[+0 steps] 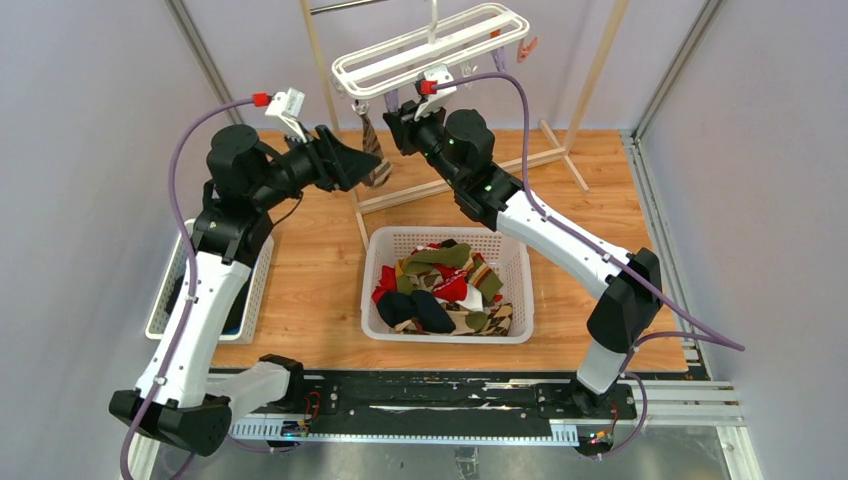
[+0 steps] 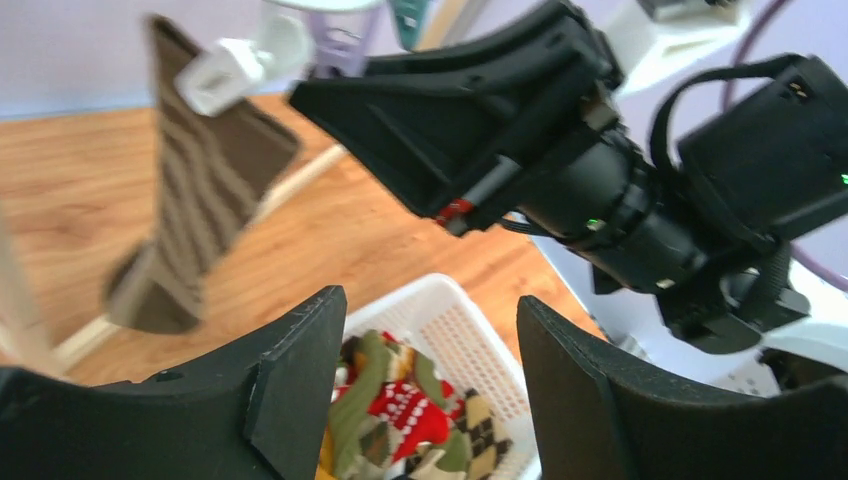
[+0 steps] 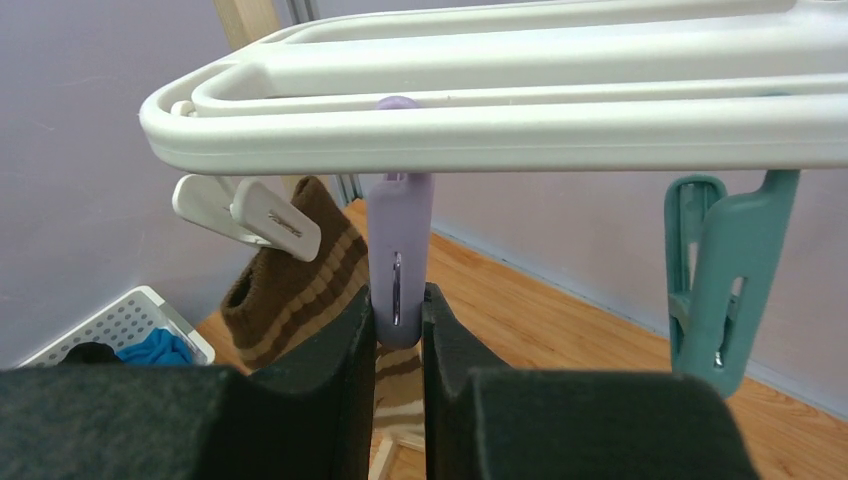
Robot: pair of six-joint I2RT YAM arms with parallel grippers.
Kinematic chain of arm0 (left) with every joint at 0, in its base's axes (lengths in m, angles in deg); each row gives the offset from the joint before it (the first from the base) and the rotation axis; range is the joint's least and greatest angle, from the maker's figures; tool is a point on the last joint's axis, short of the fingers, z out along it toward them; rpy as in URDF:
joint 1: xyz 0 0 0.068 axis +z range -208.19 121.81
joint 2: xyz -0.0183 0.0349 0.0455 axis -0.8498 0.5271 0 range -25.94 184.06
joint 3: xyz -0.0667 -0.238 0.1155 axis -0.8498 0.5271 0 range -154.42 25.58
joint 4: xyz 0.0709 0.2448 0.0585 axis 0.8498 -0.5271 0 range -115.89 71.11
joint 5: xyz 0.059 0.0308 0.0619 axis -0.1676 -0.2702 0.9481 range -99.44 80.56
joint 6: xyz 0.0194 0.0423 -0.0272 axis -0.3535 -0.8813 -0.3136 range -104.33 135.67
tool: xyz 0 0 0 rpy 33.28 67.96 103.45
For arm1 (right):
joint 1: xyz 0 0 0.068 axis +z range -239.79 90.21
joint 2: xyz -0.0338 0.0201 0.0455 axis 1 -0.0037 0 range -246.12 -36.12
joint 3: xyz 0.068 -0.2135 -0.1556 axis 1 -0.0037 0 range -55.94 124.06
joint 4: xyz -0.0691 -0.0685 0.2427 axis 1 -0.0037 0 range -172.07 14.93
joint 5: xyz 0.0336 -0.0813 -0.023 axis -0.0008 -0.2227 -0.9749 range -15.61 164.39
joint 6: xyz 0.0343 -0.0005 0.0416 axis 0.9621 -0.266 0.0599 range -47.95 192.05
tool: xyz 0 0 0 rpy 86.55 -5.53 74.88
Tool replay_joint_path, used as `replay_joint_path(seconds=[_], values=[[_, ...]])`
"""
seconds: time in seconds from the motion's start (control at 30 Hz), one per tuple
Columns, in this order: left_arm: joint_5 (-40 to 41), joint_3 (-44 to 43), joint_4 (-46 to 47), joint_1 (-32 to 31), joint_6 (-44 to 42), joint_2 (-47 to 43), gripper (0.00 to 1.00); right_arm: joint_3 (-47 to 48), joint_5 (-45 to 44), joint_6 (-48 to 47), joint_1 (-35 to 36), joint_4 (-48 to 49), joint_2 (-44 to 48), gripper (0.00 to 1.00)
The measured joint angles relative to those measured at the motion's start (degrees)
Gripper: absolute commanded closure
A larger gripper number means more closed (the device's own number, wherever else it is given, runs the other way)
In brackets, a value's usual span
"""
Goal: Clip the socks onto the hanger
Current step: Open the clamp at the hanger.
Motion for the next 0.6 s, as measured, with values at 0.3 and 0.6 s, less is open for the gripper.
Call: replay_joint_path(seconds=[0.3, 0.6], values=[[-0.15, -7.30, 4.76, -4.55, 5.03, 11.15, 0.27, 0.11, -0.02, 0.00, 0.00, -0.02, 0.00, 1.00], [4.42, -13.68, 11.85, -4.46, 10.27, 16.46, 0.31, 0.11, -0.81, 0.87, -0.72, 0.26, 0.00, 1.00]])
